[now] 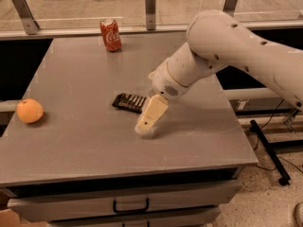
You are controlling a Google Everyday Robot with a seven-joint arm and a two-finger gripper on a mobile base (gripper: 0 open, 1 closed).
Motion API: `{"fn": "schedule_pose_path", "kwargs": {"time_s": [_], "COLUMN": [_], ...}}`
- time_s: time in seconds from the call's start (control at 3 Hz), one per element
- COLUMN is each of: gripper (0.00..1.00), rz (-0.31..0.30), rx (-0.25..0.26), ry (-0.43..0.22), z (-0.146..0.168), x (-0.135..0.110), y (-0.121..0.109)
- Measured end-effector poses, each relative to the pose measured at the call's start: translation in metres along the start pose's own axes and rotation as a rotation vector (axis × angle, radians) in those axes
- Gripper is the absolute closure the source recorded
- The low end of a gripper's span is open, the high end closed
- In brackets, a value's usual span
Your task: Move rxbar chocolate near coke can
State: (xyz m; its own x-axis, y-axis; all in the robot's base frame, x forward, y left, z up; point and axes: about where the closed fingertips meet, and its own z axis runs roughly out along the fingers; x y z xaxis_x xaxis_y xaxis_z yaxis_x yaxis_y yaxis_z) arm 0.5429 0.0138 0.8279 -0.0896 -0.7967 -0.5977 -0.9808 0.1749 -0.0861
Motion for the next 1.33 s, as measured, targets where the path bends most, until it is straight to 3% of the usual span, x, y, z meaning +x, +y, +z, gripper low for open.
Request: {"fn": "schedule_pose_path", "kwargs": {"time_s": [0.33, 1.33], "gripper": [0.17, 0.87], "rz": [0.016, 0.019], "rx": [-0.009, -0.009], "ry": [0.004, -0.011], "z": [0.0064, -0.0020], "x": [0.0077, 0.0020], "y": [0.0000, 0.0010]}}
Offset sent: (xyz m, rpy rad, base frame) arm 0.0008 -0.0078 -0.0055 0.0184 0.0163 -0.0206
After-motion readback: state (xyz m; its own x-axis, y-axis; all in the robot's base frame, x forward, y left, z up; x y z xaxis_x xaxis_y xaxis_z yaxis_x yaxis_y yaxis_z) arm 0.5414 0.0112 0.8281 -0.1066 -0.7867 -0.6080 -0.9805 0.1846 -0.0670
